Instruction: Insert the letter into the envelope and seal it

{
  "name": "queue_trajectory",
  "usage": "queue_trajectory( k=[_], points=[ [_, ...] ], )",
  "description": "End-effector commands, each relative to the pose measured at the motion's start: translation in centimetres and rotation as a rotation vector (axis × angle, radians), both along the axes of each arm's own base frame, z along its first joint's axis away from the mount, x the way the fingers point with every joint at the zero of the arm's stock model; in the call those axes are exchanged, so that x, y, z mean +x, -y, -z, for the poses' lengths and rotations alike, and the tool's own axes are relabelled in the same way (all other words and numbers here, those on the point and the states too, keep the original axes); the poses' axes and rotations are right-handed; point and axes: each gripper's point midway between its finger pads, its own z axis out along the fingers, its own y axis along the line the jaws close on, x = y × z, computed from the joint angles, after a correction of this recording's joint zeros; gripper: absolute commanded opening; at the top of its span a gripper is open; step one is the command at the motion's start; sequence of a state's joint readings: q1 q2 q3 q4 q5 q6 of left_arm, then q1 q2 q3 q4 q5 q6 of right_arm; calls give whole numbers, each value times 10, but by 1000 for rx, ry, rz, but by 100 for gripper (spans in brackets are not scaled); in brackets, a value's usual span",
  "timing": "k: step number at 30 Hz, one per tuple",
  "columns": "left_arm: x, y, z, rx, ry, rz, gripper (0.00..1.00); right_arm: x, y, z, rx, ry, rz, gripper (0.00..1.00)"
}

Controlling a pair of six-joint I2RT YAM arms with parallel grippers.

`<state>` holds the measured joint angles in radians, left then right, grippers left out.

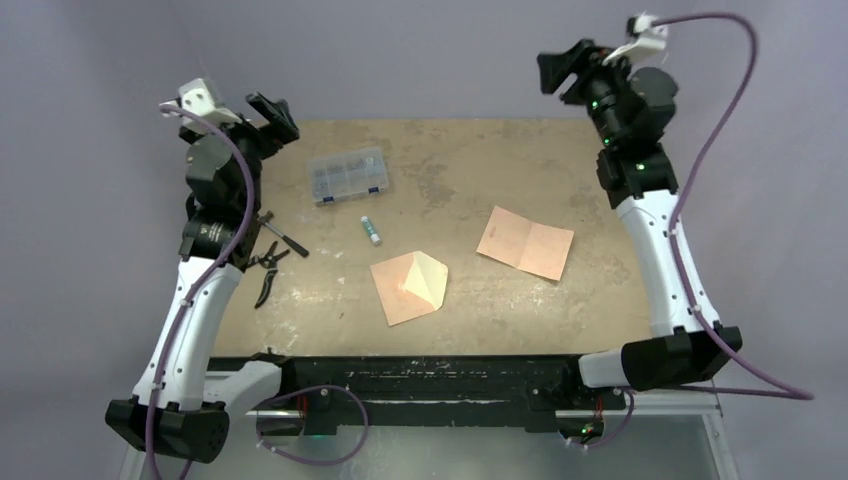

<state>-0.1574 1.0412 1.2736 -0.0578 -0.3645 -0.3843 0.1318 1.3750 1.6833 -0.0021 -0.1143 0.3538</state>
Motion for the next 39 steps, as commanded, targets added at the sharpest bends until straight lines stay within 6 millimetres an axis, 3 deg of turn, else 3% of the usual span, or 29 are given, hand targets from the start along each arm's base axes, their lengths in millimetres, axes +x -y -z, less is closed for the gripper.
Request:
queue_trajectory(
  k=[1, 7, 10, 14, 19, 26, 30, 35, 37, 39],
  points=[
    [13, 31, 78, -67, -185, 155, 99, 21, 20, 141, 45, -409, 140, 74],
    [30, 68, 157, -63, -341, 337, 99, 17, 16, 264, 27, -727, 143, 74],
    [44, 110, 188, -98, -372, 536, 99, 7, 8, 321, -3, -833, 88, 73],
    [50, 181, 232, -156, -449, 749, 99, -9, 12, 368, -33, -947, 99, 74],
    [45, 271, 281, -154, -564, 945, 96, -21, 22, 411, -55, -1080, 158, 73],
    [43, 355, 337, -204, -672, 1119, 91, -47, 34, 465, -62, -1284, 246, 68],
    [48, 380, 358, -213, -725, 1138, 89, -58, 50, 479, -124, -1331, 322, 71],
    [50, 392, 374, -242, -766, 1139, 88, -70, 71, 487, -220, -1335, 414, 85],
    [49, 396, 380, -258, -785, 1150, 88, -77, 70, 498, -224, -1367, 400, 86],
    [47, 401, 387, -279, -808, 1164, 88, -85, 54, 512, -192, -1404, 306, 89]
  ],
)
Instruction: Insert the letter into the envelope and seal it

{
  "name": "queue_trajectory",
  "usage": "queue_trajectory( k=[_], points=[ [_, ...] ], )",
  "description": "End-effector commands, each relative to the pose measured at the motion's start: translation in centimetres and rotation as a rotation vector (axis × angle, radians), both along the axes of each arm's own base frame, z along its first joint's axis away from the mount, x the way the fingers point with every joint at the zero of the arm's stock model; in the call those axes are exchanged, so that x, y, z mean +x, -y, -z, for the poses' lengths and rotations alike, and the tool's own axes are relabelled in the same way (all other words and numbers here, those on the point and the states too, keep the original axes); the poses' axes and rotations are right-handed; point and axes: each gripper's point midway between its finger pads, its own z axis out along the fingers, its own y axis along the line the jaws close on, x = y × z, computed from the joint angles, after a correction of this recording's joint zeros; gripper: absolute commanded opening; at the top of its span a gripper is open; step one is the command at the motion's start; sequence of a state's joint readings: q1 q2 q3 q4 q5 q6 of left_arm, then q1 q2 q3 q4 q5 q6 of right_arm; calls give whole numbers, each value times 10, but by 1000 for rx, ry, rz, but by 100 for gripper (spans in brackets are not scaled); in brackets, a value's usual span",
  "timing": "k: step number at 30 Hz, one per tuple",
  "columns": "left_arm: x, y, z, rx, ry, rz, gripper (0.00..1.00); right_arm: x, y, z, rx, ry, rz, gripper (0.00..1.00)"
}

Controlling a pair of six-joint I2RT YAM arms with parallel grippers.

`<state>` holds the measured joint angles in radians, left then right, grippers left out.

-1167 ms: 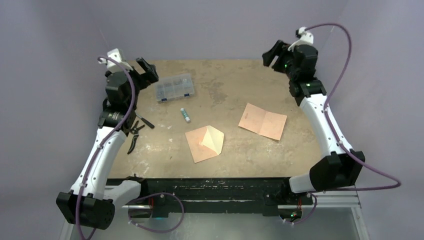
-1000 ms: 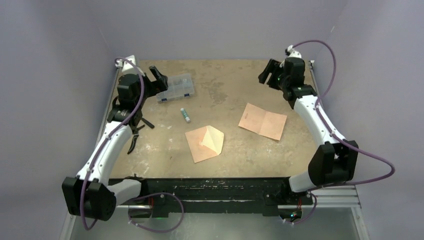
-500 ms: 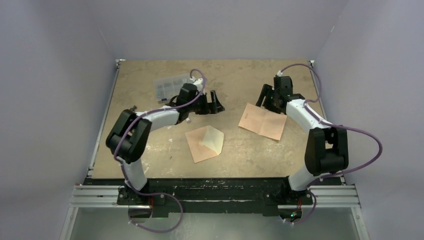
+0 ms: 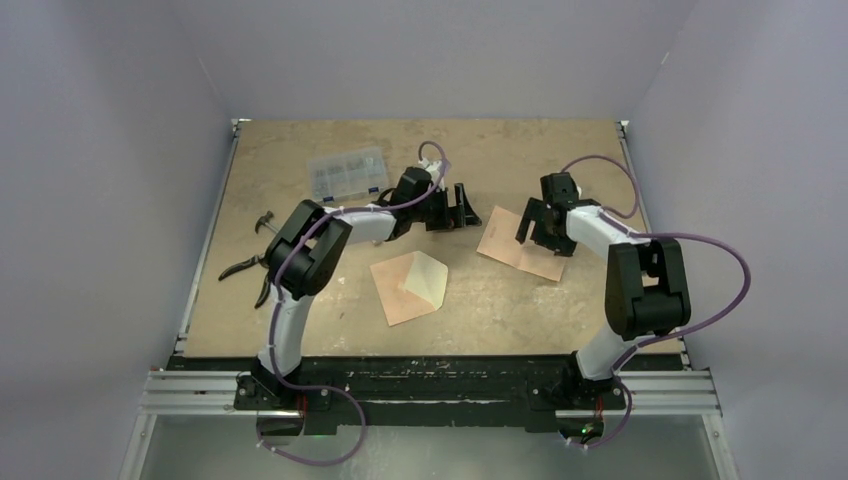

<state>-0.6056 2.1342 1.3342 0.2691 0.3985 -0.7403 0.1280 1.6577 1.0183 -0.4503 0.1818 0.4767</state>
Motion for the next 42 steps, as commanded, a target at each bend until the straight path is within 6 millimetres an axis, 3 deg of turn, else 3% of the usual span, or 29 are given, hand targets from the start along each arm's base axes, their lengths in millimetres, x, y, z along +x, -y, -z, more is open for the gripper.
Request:
queue_trajectory(
  k=[1, 4, 12, 17, 21, 26, 32, 34, 36, 37, 40, 42],
  points=[
    [3, 20, -9, -77, -20, 33, 88, -15, -10, 19, 53, -46, -47, 91],
    [1, 25, 0, -77, -54, 43, 88, -18, -15, 30, 82, -53, -63, 98],
    [-1, 32, 23, -70, -130, 67, 85, -24, -19, 54, 84, -101, -158, 99],
    [-10, 42, 38, -103, -227, 120, 65, -21, -32, 59, 136, -94, -232, 98],
    [-17, 42, 48, -107, -282, 129, 55, -19, -36, 63, 145, -94, -256, 97],
    [-19, 49, 35, -179, -318, 144, 44, -15, -40, 57, 168, -63, -255, 96],
    [-26, 58, 26, -266, -369, 165, 34, -3, -57, 35, 251, 39, -282, 95],
    [-26, 60, 23, -285, -372, 165, 24, 0, -64, 26, 289, 73, -296, 95],
    [-26, 62, 16, -313, -363, 177, 3, 0, -73, 16, 345, 91, -296, 95],
    [-25, 63, 7, -341, -352, 191, 0, 1, -77, 8, 370, 103, -293, 94],
    [-13, 61, -34, -406, -299, 236, 0, 19, -80, -35, 387, 181, -302, 94],
    [-3, 50, -67, -406, -224, 255, 0, 44, -81, -84, 371, 291, -317, 94]
  ],
)
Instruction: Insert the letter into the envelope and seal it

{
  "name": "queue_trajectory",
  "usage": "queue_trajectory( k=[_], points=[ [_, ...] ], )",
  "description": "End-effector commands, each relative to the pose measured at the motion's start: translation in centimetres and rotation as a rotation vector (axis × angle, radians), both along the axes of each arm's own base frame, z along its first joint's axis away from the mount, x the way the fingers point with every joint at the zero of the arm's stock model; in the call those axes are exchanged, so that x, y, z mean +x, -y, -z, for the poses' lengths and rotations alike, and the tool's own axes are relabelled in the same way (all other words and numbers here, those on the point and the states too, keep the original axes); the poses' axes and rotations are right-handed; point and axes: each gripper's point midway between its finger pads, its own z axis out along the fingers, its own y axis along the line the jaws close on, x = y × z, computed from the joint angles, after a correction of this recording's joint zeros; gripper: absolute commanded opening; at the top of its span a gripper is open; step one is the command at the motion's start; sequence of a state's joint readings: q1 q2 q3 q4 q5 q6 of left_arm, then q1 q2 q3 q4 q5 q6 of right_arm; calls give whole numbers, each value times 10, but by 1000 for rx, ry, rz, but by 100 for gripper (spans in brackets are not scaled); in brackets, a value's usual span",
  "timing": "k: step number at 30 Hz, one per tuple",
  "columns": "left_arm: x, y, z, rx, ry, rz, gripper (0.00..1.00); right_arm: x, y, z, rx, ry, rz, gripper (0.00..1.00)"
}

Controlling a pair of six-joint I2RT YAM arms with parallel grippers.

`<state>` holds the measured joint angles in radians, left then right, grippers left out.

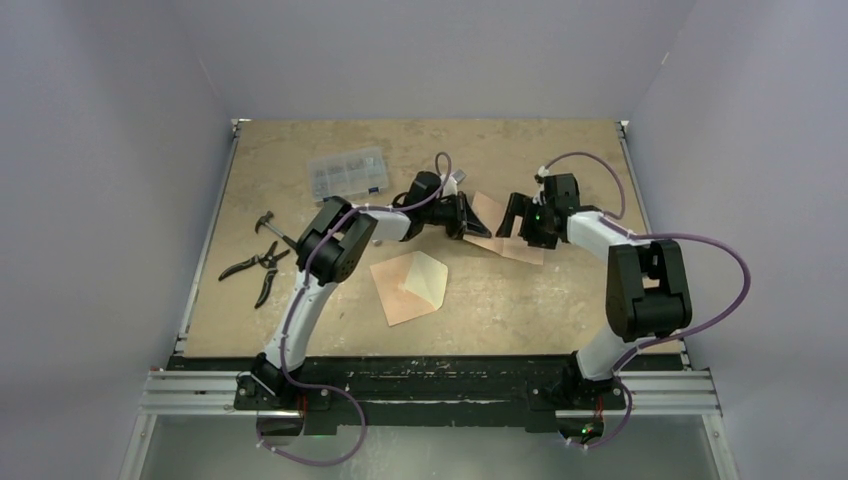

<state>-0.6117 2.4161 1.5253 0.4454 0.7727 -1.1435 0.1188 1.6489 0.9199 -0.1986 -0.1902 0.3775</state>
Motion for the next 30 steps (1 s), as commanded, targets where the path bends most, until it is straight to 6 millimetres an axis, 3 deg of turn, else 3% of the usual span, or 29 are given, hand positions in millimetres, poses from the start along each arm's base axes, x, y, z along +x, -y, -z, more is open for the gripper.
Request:
queue_trajectory(
  k=[1, 7, 9, 12, 17, 24, 27, 30],
  points=[
    [26, -15, -97, -114, 207, 35, 0, 39, -22, -103, 105, 200, -40, 94],
    [38, -74, -146, -30, 382, 86, 0, 82, -38, -226, 134, 526, -163, 93],
    [35, -90, -164, -37, 437, 111, 0, 84, -51, -257, 173, 635, -260, 94],
    [24, -108, -187, -35, 522, 173, 0, 76, -77, -285, 210, 759, -484, 95],
    [0, -120, -202, -7, 644, 312, 0, 49, -118, -304, 246, 839, -796, 96],
    [-30, -138, -208, 34, 766, 459, 0, 44, -142, -283, 159, 763, -900, 94],
    [-38, -146, -206, 75, 783, 483, 0, 24, -153, -288, 201, 771, -968, 87],
    [-39, -149, -209, 100, 804, 484, 0, 5, -162, -286, 289, 755, -1038, 73]
  ],
)
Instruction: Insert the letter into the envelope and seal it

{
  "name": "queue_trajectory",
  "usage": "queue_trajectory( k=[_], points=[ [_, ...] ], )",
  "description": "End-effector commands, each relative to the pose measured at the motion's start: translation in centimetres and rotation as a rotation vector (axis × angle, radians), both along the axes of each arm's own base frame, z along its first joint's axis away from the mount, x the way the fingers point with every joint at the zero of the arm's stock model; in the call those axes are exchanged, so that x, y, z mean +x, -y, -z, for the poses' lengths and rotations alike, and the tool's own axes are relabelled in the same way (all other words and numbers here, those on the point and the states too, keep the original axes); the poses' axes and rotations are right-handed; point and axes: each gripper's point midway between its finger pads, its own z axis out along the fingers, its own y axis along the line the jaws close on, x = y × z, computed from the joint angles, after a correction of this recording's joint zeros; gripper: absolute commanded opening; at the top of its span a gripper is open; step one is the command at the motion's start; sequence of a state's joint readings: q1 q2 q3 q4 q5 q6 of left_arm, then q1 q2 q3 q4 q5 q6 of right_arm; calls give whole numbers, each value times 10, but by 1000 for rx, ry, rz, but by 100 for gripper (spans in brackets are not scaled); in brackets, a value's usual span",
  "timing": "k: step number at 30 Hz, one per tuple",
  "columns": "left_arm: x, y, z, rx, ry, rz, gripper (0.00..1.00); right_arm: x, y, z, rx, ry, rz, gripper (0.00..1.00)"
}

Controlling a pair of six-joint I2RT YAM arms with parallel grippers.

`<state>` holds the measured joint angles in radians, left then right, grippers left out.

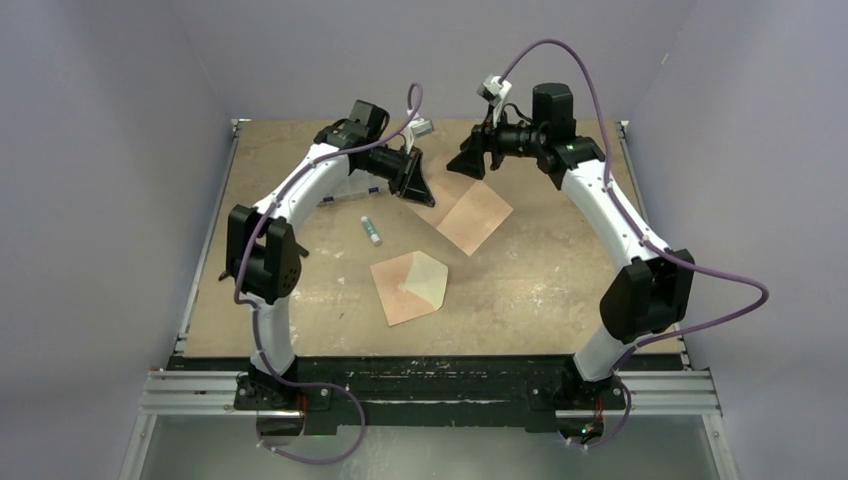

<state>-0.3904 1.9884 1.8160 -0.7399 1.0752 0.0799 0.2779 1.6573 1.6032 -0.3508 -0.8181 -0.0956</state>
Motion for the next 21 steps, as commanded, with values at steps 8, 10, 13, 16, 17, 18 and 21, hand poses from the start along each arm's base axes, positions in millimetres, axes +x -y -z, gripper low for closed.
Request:
queue_trajectory(
  k=[8, 10, 13, 16, 17, 18, 21],
  points=[
    [-23, -14, -53, -28, 193, 83, 0, -26, -20, -1, 41, -7, -162, 77],
    [-25, -15, -58, -34, 209, 89, 0, -27, -27, 3, 45, -23, -184, 78],
    [-27, -16, -62, -38, 230, 97, 0, -37, -47, 0, 58, -41, -252, 65],
    [-32, -19, -63, -30, 267, 132, 0, -45, -61, -5, 63, -40, -297, 32],
    [-33, -21, -64, -19, 274, 133, 0, -46, -62, -9, 69, -38, -304, 15],
    [-32, -23, -64, -3, 282, 124, 0, -45, -62, -14, 72, -31, -296, 2],
    [-22, -30, -71, 34, 319, 66, 29, -47, -59, -29, 87, 1, -272, 0]
  ],
)
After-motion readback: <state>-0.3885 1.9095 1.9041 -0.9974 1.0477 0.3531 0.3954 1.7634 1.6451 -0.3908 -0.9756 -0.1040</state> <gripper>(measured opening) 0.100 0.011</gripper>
